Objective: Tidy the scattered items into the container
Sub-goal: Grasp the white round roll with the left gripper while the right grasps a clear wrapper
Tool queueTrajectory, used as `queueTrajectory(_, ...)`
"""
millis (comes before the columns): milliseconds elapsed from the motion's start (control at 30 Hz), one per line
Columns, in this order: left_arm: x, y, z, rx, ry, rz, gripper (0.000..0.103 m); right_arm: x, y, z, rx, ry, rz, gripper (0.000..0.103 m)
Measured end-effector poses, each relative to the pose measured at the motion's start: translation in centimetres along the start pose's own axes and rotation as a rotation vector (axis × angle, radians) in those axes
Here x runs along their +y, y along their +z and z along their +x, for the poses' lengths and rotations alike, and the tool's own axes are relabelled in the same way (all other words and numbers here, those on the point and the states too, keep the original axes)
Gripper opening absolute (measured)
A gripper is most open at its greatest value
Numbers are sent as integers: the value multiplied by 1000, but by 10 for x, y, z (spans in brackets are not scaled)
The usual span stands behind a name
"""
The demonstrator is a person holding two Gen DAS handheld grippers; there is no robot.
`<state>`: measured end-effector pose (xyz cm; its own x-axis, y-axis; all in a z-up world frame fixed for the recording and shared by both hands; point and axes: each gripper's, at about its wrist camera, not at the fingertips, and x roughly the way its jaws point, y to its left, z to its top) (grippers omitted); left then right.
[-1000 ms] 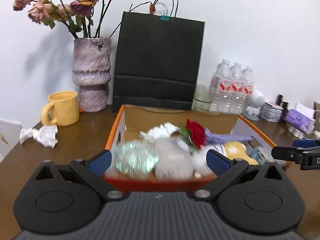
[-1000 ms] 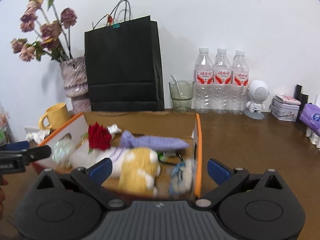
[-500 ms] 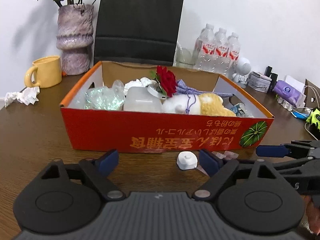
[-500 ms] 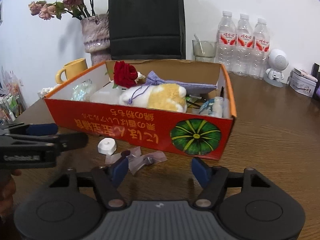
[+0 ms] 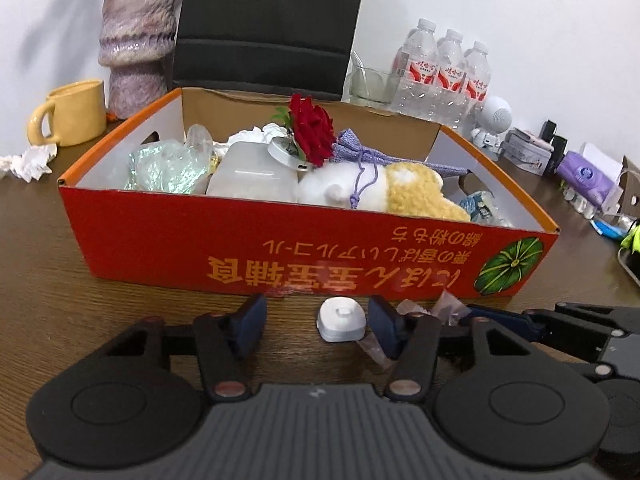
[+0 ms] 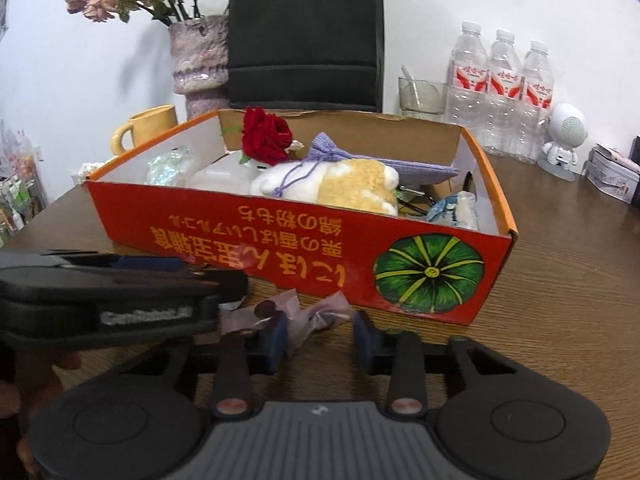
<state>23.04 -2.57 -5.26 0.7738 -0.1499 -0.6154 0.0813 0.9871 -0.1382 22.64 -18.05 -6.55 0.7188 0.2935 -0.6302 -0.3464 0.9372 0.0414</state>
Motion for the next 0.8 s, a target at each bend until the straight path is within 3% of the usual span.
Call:
queueTrajectory(33,0,0,-1,-1,-16,5,35,0,0,-1,-4,2,4,23)
queueTrajectory(100,1,0,-2,5,-51,1,26,-3,-1,-2,-6,13,17,19)
queueTrajectory(200,1,-2,-5,-1,-51,25,26,-6,-2,-5,-12,20,36,7)
queueTrajectory(367,11,-3,-9,-2,-64,-2,23,-11,-4,-9,-17,40,66,6)
queueTrajectory(400,13,-2,-11,-14,-67,-5,9,-12,-4,-10,-20,48,73,6)
queueTrajectory(433,14,-2,-13,-13,-70,1,3,-13,-5,-11,-23,52,79,6)
queueTrajectory(667,17,-4,-17,-19,-88,-18,4,-18,-8,-19,-37,50,100,5)
queueTrajectory(767,14,-2,-18,-31,-86,-12,11,-20,-11,-24,-40,46,107,5)
queueTrajectory(800,13,-1,-16,-26,-88,-10,20,-22,-11,-25,-41,42,112,5)
